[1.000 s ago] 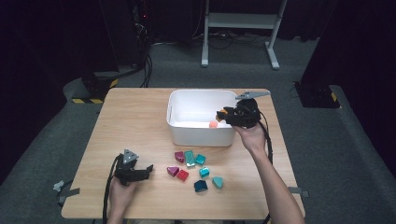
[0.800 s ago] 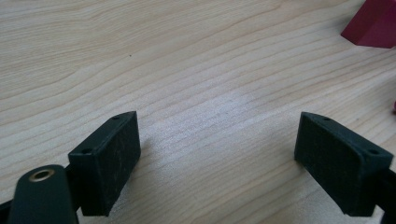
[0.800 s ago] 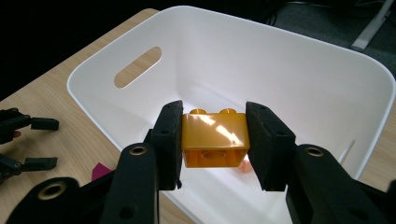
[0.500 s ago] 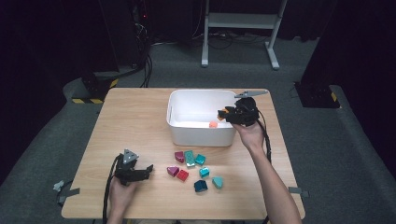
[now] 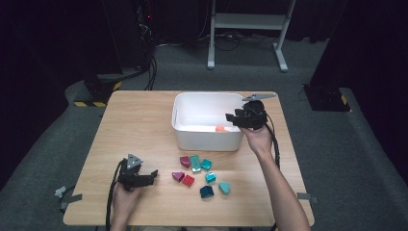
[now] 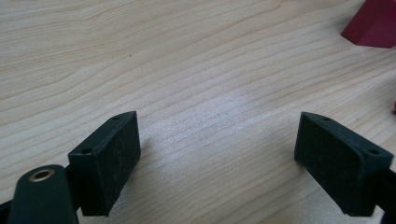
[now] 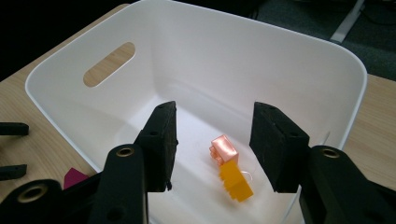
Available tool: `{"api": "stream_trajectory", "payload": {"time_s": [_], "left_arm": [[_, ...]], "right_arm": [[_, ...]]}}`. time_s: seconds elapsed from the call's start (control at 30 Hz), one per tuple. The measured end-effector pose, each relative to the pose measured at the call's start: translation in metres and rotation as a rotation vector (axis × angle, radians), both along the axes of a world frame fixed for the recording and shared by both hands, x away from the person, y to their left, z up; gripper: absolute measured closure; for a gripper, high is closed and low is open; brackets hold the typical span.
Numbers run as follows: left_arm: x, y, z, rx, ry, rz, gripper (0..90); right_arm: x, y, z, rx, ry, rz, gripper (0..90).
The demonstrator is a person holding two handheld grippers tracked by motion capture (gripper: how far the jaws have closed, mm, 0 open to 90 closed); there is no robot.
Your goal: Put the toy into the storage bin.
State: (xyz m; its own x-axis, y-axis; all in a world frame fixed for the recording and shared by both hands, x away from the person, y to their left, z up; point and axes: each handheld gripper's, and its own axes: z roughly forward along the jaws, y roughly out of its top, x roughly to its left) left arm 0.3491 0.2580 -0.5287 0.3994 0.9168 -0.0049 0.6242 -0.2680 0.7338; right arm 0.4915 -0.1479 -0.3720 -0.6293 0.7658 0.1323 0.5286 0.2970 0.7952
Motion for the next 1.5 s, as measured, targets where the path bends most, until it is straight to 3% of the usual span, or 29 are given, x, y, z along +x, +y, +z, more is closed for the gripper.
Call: {"api": "stream_trajectory", "payload": {"time_s": [0.27, 0.73, 1.3, 1.5], "left_arm": [[0.000, 0.000, 0.000, 0.000, 0.000, 0.000, 14.6], [0.000, 0.000, 0.000, 0.000, 0.000, 0.000, 14.6], [0.000, 0.000, 0.000, 0.000, 0.000, 0.000, 14.6], [0.000, 0.000, 0.000, 0.000, 0.000, 0.000, 14.6]], "right_arm": [[-0.016, -0.005, 0.003, 0.026, -0.032, 0.011, 48.8], [-0.064, -0.027, 0.000, 0.080, -0.095, 0.032, 48.4], [-0.112, -0.036, -0.030, 0.111, -0.102, 0.063, 48.2], [-0.133, -0.033, -0.044, 0.092, -0.105, 0.080, 48.2]]}}
